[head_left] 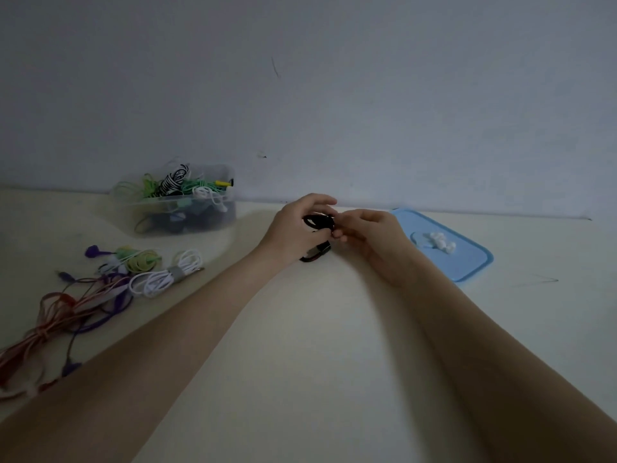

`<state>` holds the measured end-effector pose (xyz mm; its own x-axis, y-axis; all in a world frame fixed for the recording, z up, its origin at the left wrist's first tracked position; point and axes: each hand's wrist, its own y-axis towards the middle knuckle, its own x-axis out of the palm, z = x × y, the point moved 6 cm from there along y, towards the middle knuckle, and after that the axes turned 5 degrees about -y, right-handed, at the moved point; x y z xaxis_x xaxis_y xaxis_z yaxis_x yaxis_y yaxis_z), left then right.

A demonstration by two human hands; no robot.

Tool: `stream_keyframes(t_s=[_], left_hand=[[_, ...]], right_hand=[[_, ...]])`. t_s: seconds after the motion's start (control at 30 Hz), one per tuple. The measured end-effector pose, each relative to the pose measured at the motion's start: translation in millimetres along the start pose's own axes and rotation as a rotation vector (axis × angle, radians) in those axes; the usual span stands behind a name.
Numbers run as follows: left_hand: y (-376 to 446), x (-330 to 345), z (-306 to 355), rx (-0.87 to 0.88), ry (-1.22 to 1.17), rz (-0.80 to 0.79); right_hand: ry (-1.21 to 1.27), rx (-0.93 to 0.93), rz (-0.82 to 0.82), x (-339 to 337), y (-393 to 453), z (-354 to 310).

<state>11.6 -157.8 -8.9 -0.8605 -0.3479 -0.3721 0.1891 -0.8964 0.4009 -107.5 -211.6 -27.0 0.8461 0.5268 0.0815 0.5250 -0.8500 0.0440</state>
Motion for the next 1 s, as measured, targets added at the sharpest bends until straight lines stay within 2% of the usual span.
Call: stream_keyframes(t_s=[0.1,0.23,0.47,0.6,0.77,1.0], left_hand=[[0.9,4.1,-7.2,-0.037,-0.093,0.040],[3.0,0.6,-15.5,-0.109,-0.202,0.083],[0.4,0.7,-15.3,-0.128,-0.303,0.089],[-0.7,0.4,-9.8,-0.070,-0.219,0.070],[0.5,3.0,-11.9,-0.068,-0.247,0.015],[3.2,5.7,-15.8,-0.038,-0.176,-0.003]], right_hand=[[0.068,0.007,-0.015,-1.3,0.9,1.2],[0.030,0.002,-0.036,-0.4,3.5,1.8],[0.147,-0.040,0.117,-7.2,4.1,3.2],[0.224,-0.046,0.108,-9.3,2.6,1.6],[0.228,-0.009,0.084,-7.6,4.6,1.6],[0.138,0.031,0.040,-7.5,6.7,1.8]])
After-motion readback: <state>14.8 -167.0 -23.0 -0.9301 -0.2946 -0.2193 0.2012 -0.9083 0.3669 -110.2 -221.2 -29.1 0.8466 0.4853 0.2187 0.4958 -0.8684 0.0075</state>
